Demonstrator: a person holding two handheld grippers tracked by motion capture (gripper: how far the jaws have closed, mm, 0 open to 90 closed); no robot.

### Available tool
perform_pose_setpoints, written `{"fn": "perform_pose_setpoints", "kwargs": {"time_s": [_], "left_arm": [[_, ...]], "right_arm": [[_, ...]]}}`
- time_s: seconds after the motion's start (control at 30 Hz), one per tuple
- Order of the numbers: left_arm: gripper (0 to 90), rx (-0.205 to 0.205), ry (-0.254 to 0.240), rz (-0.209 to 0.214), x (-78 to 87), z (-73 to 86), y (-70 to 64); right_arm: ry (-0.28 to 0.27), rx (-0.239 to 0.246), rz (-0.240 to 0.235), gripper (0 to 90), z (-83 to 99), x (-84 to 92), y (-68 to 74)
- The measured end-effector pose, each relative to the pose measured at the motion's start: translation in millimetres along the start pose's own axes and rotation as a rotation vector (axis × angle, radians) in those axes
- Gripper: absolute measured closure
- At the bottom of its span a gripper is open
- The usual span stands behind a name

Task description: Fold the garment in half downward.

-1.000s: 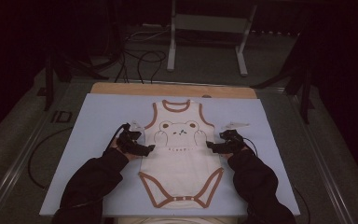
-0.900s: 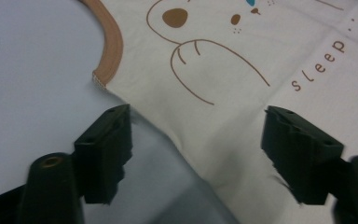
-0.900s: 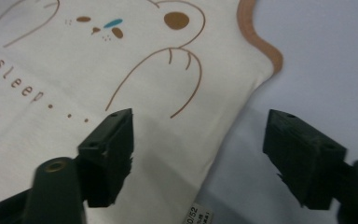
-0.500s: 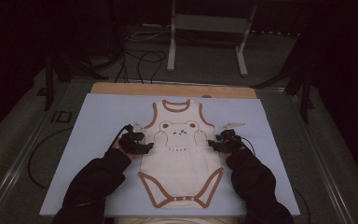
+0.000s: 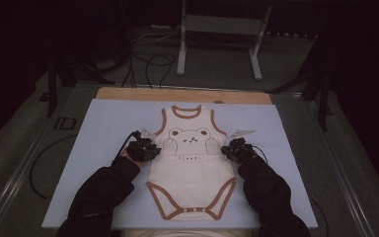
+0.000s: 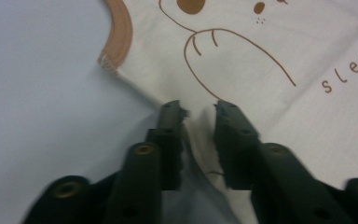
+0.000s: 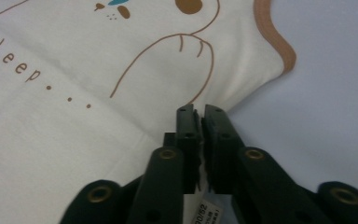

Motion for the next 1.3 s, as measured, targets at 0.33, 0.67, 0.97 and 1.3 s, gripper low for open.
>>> {"fn": "perform_pose_setpoints", "kwargs": {"time_s": [0.33, 0.67, 0.97, 1.3], "left_arm": [[89.6, 0.06, -0.031, 0.037, 2.7, -3.3, -0.3], [89.7, 0.037, -0.049, 0.05, 10.8, -8.8, -1.5], [89.7, 0.031, -0.056, 0.067, 15.2, -10.5, -3.2], [89.7, 0.021, -0.077, 0.075, 22.1, -15.2, -3.9]], "right_arm": [[-0.016, 0.003, -0.001, 89.1, -2.7, 3.7, 0.0], [-0.055, 0.008, -0.002, 89.3, -11.7, 14.9, 0.5], [-0.065, 0.012, -0.011, 89.3, -16.2, 20.7, 4.2], [-0.084, 0.019, -0.014, 89.3, -22.1, 29.5, 8.0]]}}
Point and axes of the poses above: each handheld gripper's, and its own axes: x roughly backward along the jaws, z roughly out of its underside, y roughly to its left, the point moved 9 cm from there along -x, roughly forward along the jaws, and after that the axes turned 7 degrees about -y, right-handed, at the moved point
